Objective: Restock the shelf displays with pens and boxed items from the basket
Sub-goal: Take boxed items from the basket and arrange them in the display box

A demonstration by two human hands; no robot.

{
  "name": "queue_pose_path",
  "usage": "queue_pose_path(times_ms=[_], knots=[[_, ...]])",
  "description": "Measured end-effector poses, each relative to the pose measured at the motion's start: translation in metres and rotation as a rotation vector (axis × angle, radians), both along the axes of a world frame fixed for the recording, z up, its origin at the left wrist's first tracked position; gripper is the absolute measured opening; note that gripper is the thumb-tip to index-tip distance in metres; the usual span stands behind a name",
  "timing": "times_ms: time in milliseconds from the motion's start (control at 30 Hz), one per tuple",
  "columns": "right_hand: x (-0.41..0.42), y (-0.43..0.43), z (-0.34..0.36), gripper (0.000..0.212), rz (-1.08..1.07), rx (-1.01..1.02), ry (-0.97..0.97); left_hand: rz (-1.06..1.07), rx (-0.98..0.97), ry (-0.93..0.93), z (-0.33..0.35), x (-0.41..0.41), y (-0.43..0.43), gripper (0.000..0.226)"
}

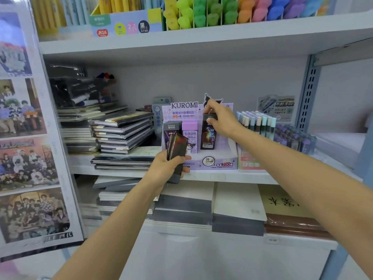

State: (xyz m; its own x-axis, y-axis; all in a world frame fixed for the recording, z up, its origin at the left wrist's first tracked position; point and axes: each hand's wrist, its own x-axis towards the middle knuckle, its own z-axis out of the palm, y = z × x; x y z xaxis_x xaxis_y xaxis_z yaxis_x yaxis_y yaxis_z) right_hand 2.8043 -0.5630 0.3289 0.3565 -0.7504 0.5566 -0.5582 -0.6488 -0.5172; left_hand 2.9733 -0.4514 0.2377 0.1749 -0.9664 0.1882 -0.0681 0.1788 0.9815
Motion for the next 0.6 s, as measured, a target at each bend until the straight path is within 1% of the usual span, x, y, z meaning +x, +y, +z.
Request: queue_pose_path(times_ms=[133,267,367,433,533,600], knots=[[0.011,0.002,-0.002,0.018,0.055,-0.017,0.046,-0.012,-0.001,-0.008,0.0,0.001,0.001,0.021],[0.002,-0.002,0.003,0.018,0.028,0.051,-0.007,-0.014,0.004,-0.031,0.001,0.001,0.001,0.022],[-0.001,-0.002,0.005,0.018,0.059,0.146,-0.066,-0.017,0.016,-0.022,0.001,0.001,0.0,0.021],[0.001,0.0,0.004,0.017,0.074,0.165,-0.091,-0.02,0.02,-0.022,0.001,0.001,0.0,0.021],[0.004,0.0,-0.001,0.015,0.051,0.106,-0.082,-0.021,0.017,-0.013,0.001,0.002,0.0,0.02],[0.006,-0.002,-0.004,0.016,0.014,0.012,-0.042,-0.023,0.012,-0.011,0.0,0.002,0.0,0.018]])
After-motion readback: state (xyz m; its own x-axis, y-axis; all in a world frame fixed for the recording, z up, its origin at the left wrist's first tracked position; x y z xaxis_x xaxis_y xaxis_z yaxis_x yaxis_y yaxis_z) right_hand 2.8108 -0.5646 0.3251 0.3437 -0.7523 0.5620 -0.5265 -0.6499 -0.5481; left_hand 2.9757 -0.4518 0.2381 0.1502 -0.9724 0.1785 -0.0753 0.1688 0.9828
